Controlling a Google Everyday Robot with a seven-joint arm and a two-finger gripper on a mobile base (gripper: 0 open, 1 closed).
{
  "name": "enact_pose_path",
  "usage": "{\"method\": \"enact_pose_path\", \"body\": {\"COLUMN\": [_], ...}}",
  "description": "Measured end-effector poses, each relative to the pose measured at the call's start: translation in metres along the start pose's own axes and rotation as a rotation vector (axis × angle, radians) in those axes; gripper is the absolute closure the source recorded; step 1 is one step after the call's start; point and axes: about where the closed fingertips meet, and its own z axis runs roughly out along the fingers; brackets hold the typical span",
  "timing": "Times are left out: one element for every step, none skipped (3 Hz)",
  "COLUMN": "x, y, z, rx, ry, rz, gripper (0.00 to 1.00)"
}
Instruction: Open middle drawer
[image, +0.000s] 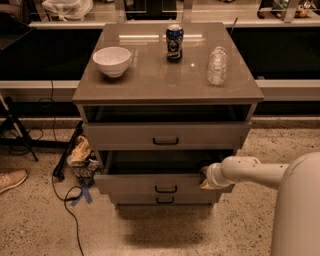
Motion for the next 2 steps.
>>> {"method": "enact_pose_path", "body": {"x": [0.0,-0.0007], "y": [0.0,0.0013], "z": [0.0,0.0014], "rx": [0.0,-0.003], "ry": [0.0,-0.001], "rz": [0.0,0.0], "gripper": [0.29,0.05]}}
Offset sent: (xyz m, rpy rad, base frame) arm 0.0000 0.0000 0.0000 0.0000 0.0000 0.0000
